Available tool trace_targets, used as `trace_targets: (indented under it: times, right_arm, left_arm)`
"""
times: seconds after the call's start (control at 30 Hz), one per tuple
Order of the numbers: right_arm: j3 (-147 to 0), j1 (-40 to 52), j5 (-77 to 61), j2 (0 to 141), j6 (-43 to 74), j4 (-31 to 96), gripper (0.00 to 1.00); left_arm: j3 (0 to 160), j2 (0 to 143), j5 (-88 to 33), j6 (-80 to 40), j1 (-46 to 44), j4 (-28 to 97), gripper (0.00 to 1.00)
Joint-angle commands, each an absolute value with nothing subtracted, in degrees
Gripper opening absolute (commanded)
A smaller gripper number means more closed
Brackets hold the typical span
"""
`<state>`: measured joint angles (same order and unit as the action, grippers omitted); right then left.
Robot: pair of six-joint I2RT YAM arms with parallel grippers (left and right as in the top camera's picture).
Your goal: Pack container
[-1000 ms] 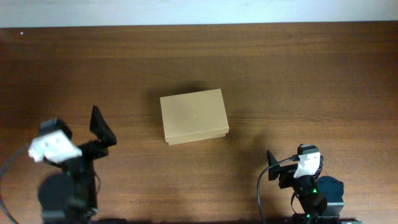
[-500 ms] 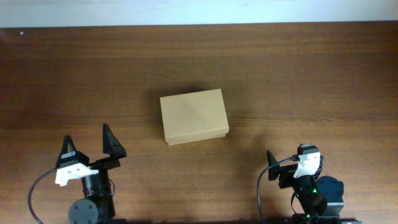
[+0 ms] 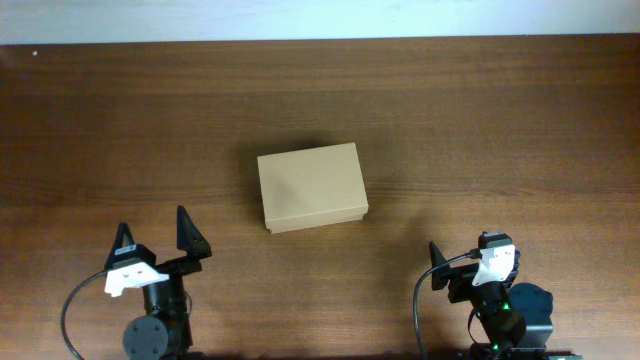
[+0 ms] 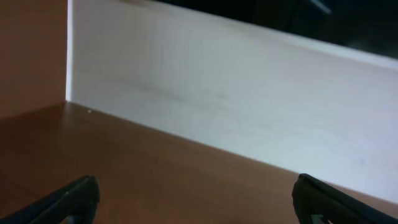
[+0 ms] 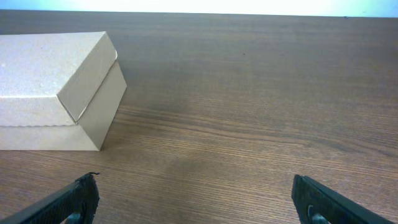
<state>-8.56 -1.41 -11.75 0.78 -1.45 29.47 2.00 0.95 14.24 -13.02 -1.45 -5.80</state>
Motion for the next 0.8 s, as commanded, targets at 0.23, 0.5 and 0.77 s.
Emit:
trace_targets:
  times: [0.23, 0.5, 0.77]
  right_arm:
    - [-8.2, -1.6, -12.3, 0.1, -1.0, 29.3, 0.99]
    - [-8.2, -1.6, -12.3, 0.1, -1.0, 29.3, 0.99]
    - [-8.2, -1.6, -12.3, 0.1, -1.0, 29.3, 0.99]
  left_arm:
    - [0.5, 0.3, 14.8, -12.5, -1.7, -0.8, 1.0]
    - [0.5, 0.3, 14.8, -12.5, -1.7, 3.5, 1.0]
    - [0.5, 0.3, 14.8, -12.5, -1.7, 3.4, 1.0]
